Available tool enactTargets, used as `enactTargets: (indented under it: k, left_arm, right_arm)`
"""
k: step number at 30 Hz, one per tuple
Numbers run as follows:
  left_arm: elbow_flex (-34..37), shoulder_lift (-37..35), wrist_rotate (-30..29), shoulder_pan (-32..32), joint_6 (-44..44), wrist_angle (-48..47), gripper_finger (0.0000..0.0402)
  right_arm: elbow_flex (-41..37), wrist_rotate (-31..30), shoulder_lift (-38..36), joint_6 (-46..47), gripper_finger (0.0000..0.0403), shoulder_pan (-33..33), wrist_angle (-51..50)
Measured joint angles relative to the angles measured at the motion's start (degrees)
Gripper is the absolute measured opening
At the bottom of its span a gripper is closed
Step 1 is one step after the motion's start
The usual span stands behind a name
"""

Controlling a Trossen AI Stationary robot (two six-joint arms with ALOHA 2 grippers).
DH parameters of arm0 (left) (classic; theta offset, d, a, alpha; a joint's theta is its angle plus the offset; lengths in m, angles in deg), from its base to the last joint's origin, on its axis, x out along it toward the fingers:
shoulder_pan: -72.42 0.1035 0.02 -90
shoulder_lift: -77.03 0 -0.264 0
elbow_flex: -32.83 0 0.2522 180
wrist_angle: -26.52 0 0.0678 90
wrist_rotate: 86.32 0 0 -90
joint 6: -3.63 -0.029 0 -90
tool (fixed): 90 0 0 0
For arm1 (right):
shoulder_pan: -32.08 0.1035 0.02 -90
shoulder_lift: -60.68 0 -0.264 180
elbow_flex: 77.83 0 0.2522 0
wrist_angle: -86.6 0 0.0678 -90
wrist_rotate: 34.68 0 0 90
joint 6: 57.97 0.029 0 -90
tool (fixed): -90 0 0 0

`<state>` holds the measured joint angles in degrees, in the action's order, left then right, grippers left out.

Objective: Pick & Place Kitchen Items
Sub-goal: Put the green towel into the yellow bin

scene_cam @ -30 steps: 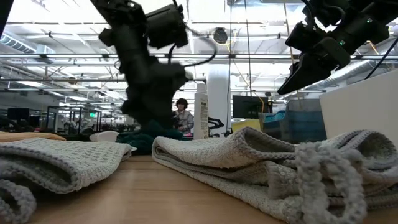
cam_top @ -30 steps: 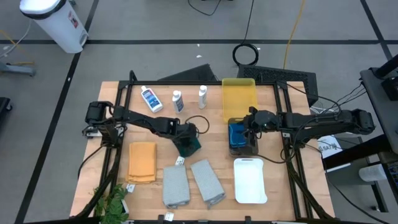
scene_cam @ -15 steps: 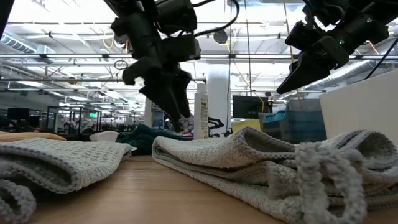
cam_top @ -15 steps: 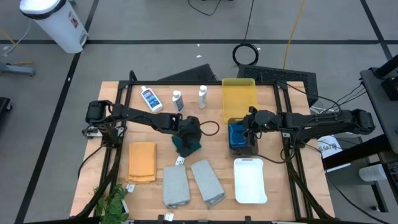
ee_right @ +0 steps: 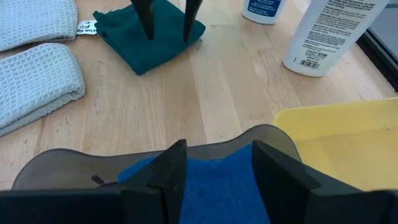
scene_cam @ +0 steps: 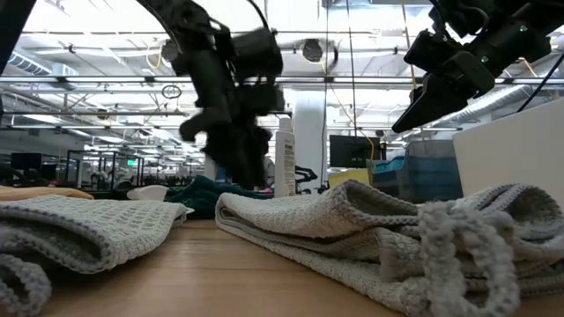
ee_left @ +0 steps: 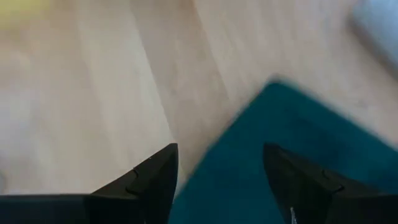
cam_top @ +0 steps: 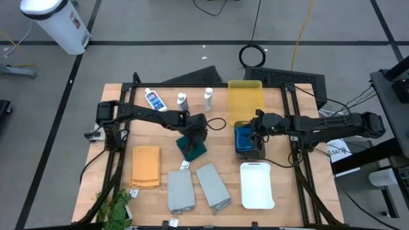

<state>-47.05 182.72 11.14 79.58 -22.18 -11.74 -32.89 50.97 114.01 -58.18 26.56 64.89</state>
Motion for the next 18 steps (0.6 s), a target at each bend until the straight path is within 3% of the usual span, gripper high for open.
enactTargets:
  k: [8, 18]
  left_arm:
    - [-0.2, 5.6, 1.0, 1.3, 1.5, 0.3, 0.0239]
    - [-0.2, 5.8, 1.0, 4.0, 32.9, -0.9, 0.0239]
  right_arm:
    - [0.0, 0.0, 0.0, 0.0, 0.016, 0.0, 0.0]
    - [0.0, 0.0, 0.0, 0.0, 0.016, 0.0, -0.3]
